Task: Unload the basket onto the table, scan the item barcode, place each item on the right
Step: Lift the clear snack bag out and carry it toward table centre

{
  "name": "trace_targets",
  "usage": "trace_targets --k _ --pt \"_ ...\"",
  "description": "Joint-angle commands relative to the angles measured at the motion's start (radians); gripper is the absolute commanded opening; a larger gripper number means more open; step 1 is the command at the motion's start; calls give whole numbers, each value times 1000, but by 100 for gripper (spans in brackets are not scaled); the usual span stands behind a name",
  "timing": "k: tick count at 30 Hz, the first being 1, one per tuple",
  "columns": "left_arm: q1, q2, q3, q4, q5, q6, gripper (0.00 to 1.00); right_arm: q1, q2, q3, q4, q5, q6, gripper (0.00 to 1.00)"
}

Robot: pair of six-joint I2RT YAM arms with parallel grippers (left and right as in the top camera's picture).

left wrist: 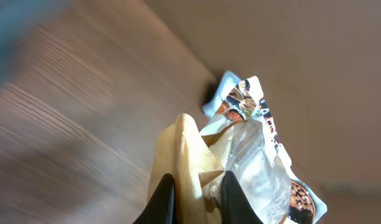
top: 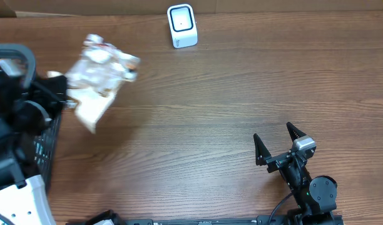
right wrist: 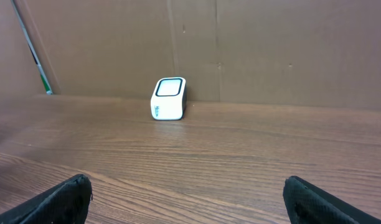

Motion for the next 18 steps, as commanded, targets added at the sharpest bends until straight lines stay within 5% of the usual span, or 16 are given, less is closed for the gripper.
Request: trace_targets --k 1,18 --pt "-118 13 -35 -18 12 -13 4 -4 -9 -10 5 -2 0 100" --pt "-587 161 -420 225 -136 -136 4 -4 -9 -10 5 -2 0 100"
